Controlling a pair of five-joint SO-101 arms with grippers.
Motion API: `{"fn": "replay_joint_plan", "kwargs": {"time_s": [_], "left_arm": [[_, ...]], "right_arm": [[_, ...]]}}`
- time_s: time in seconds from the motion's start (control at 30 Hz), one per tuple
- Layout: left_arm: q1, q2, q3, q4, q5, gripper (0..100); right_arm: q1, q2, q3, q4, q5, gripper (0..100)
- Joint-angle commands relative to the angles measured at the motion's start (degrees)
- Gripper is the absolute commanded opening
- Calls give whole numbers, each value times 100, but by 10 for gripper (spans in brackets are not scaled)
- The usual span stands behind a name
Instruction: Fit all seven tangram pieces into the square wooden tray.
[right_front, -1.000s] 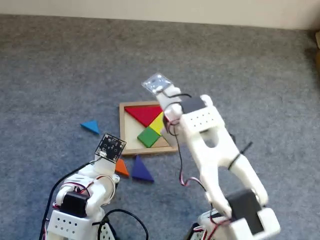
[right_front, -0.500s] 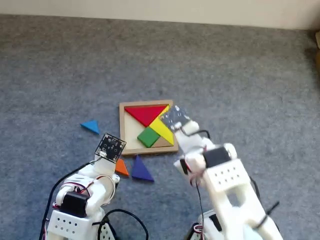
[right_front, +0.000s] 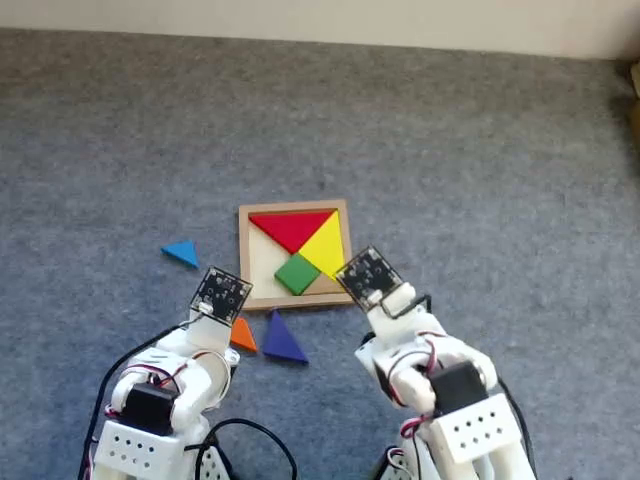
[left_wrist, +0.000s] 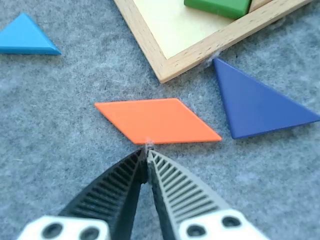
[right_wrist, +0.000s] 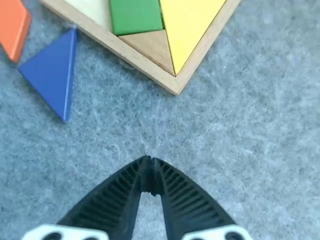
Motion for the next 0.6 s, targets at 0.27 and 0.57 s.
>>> {"fn": "replay_joint_plan", "kwargs": {"time_s": [0.27,0.57], "left_arm": [[84,-259,119,0,35,7],[84,-259,119,0,35,7]], "right_arm": [[75,-2492,1077,-119,88,6],[848,-2774,1833,-752,44,10]]}}
